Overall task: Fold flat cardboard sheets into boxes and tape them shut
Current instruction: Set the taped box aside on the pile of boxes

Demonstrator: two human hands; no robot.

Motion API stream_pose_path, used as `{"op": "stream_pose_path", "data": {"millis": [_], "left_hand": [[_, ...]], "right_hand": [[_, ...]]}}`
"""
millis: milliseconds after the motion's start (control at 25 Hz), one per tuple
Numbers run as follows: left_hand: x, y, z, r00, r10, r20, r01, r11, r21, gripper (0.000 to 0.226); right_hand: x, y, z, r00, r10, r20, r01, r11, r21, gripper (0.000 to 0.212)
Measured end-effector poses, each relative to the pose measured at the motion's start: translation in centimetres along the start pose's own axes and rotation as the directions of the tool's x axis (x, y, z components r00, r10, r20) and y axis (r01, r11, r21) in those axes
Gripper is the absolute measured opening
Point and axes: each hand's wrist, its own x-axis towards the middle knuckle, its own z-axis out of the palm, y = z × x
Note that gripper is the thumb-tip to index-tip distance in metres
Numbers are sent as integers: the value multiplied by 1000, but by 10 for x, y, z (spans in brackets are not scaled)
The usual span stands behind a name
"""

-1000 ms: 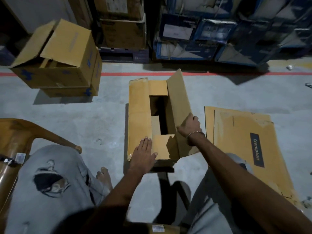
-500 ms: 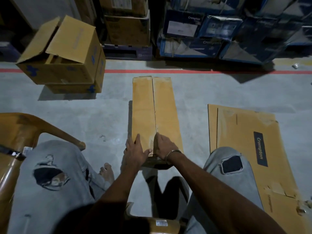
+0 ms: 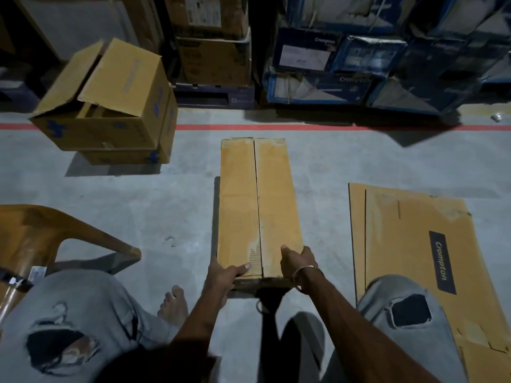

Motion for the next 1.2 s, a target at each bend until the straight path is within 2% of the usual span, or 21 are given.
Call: {"op": "stream_pose_path", "data": {"millis": [40, 120, 240, 440, 520, 640, 800, 920, 1080, 1160, 1200], "left_hand": [[4, 4, -5, 998, 52, -48, -49, 998, 49, 86], [17, 20, -15, 986, 147, -85, -137, 985, 109, 87], [48, 73, -37, 958, 271, -92, -259, 958, 125, 80], [166, 184, -88, 885, 443, -143, -402, 882, 245, 83], [221, 221, -115, 873, 458, -167, -406, 872, 272, 83], [294, 252, -148, 846, 503, -178, -441, 847, 295, 74], [382, 247, -190, 685, 713, -149, -519, 621, 587, 49], [412, 273, -196, 623, 768, -151, -536, 559, 632, 47], [410, 281, -168, 672, 687, -276, -398, 649, 648, 44], [378, 262, -139, 688, 689, -228, -370, 604, 706, 54], [360, 252, -126, 726, 665, -175, -363, 587, 723, 62]], "right_hand": [[-10, -9, 0, 997, -71, 13, 72, 996, -55, 83], [-36, -37, 0, 977, -209, 46, 213, 966, -146, 61], [-34, -81, 19, 947, -309, 91, 314, 948, -49, 46], [26, -196, 106, 908, -415, 66, 413, 910, 38, 84], [43, -250, 151, 884, -455, 103, 453, 890, 49, 81], [56, -309, 208, 794, -578, 190, 586, 810, 18, 80], [96, -352, 296, 691, -684, 234, 720, 681, -134, 81], [120, -387, 324, 645, -729, 229, 761, 639, -112, 80], [138, -424, 337, 685, -686, 246, 728, 655, -201, 79], [127, -422, 326, 682, -682, 262, 728, 669, -153, 80], [116, -418, 316, 701, -665, 258, 696, 716, -44, 81]]}}
